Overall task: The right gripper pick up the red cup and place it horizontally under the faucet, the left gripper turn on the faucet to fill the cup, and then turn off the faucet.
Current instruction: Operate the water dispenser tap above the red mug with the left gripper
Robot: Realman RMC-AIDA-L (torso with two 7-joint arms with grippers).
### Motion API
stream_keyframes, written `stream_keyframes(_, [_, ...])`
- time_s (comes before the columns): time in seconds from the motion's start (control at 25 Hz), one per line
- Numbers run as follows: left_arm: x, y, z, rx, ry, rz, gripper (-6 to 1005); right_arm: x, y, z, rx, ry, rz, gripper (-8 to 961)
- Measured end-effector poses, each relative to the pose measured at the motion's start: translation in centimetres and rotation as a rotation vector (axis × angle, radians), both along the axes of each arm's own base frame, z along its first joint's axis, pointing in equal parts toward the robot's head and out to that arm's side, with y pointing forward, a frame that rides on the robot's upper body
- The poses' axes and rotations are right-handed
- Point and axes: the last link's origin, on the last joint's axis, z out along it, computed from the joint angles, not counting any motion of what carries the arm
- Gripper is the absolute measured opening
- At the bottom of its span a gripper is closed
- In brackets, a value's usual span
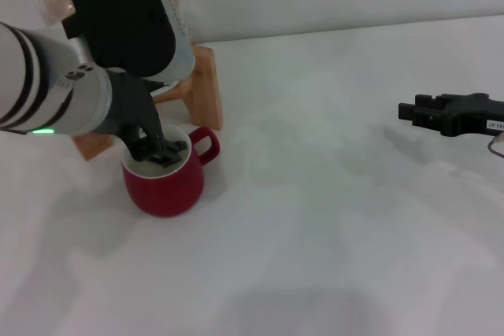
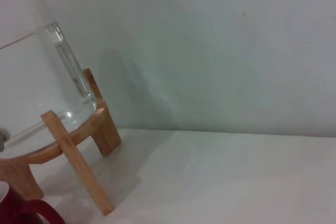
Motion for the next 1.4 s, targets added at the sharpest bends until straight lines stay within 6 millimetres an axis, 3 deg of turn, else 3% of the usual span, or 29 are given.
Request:
stream_keyframes(1.04, [1.3,-0.9,-0.4,-0.004,-0.002,-0.068,879,0.2,-0.2,0.0,0.000,0.002,-0.007,437])
stream_keyframes(1.4, [0.7,-1.2,-0.9,-0.025,0.002,-0.052,880,0.4,-0.2,0.1,0.004,0.008,-0.016,437])
